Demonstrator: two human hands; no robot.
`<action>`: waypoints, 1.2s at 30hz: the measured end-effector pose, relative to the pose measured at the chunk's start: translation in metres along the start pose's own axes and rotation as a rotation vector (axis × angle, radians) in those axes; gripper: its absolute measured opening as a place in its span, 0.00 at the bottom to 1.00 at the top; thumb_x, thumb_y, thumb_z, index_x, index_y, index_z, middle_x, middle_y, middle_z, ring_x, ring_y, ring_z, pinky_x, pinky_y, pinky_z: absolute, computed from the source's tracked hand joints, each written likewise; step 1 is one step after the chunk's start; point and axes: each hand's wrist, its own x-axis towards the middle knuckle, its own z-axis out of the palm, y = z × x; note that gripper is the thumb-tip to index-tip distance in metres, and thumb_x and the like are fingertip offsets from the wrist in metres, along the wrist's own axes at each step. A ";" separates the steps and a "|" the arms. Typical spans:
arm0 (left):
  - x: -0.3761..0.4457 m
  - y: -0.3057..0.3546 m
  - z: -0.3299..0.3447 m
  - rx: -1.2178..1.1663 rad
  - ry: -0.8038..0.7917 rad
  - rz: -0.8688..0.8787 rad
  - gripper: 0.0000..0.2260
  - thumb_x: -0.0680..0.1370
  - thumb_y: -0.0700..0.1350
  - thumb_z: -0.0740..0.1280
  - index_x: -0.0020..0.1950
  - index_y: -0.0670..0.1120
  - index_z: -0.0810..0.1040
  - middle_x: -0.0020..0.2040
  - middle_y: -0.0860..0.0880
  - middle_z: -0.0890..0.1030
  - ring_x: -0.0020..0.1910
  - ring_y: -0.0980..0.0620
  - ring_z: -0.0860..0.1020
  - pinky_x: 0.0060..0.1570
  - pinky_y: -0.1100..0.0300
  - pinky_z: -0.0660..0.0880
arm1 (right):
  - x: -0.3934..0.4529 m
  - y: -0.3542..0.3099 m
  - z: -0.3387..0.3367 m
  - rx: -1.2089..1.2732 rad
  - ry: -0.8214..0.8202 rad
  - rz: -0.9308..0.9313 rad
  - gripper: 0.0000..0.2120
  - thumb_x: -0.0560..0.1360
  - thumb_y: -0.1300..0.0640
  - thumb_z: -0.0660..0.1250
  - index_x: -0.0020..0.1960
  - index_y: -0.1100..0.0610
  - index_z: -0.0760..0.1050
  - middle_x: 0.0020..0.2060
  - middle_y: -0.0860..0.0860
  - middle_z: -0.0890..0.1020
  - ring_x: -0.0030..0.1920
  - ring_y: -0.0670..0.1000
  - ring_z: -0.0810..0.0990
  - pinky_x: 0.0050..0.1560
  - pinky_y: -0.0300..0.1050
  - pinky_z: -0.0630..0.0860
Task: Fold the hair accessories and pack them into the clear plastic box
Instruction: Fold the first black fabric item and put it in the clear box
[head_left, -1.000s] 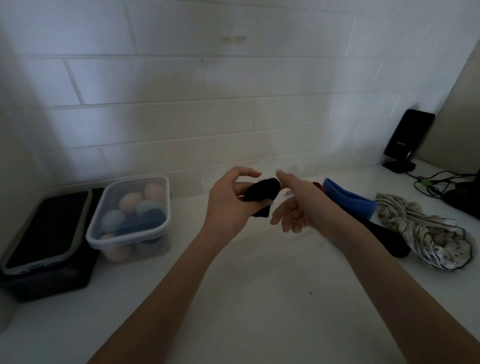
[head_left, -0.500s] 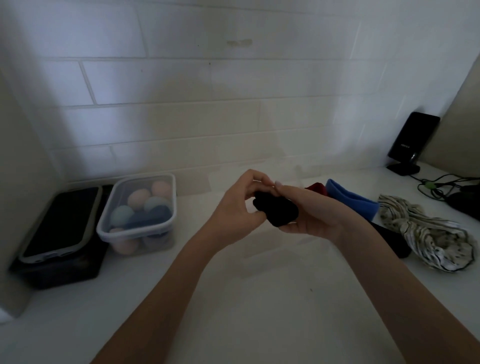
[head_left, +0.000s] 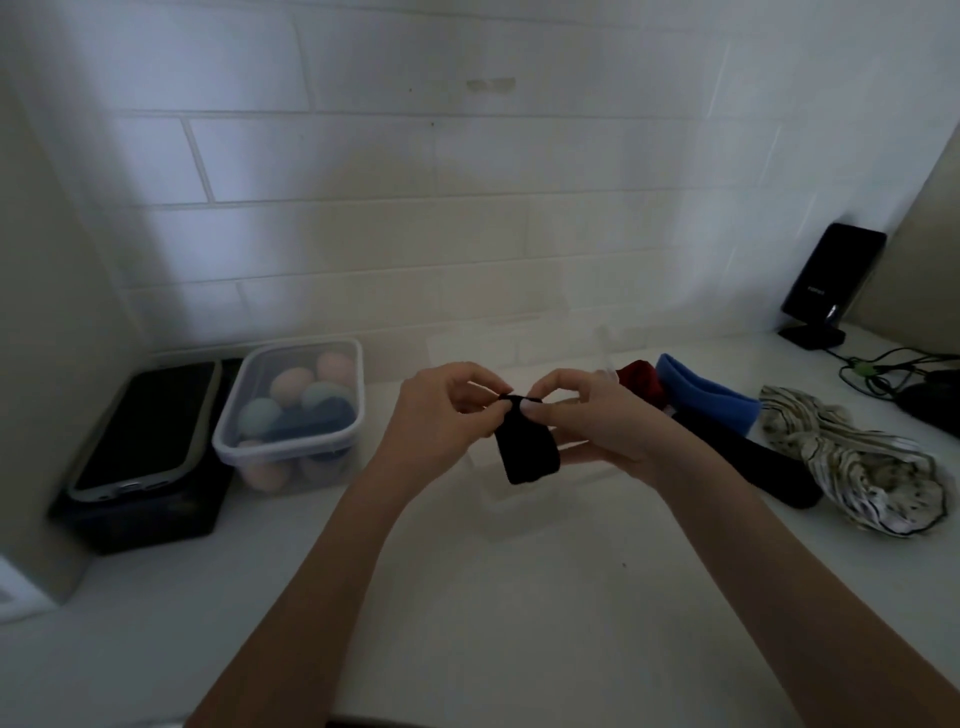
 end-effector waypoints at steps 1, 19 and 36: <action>-0.001 0.000 0.000 0.055 0.013 0.010 0.07 0.70 0.36 0.71 0.39 0.48 0.81 0.33 0.50 0.83 0.30 0.58 0.80 0.36 0.65 0.77 | -0.001 -0.001 0.002 -0.047 0.022 0.003 0.11 0.72 0.57 0.71 0.52 0.61 0.75 0.45 0.59 0.85 0.43 0.54 0.84 0.41 0.43 0.83; -0.025 -0.024 -0.007 0.431 0.166 0.045 0.08 0.75 0.43 0.65 0.38 0.43 0.78 0.26 0.52 0.72 0.25 0.56 0.68 0.28 0.67 0.64 | 0.008 0.014 0.028 -0.676 -0.050 -0.131 0.10 0.66 0.57 0.76 0.46 0.51 0.79 0.47 0.50 0.85 0.46 0.47 0.83 0.50 0.43 0.81; -0.025 -0.019 -0.005 0.536 0.141 0.047 0.07 0.76 0.45 0.64 0.38 0.46 0.76 0.25 0.55 0.69 0.26 0.55 0.68 0.27 0.65 0.60 | 0.010 0.003 0.043 -1.060 -0.129 -0.165 0.15 0.70 0.46 0.70 0.56 0.43 0.79 0.39 0.47 0.77 0.40 0.50 0.77 0.49 0.51 0.79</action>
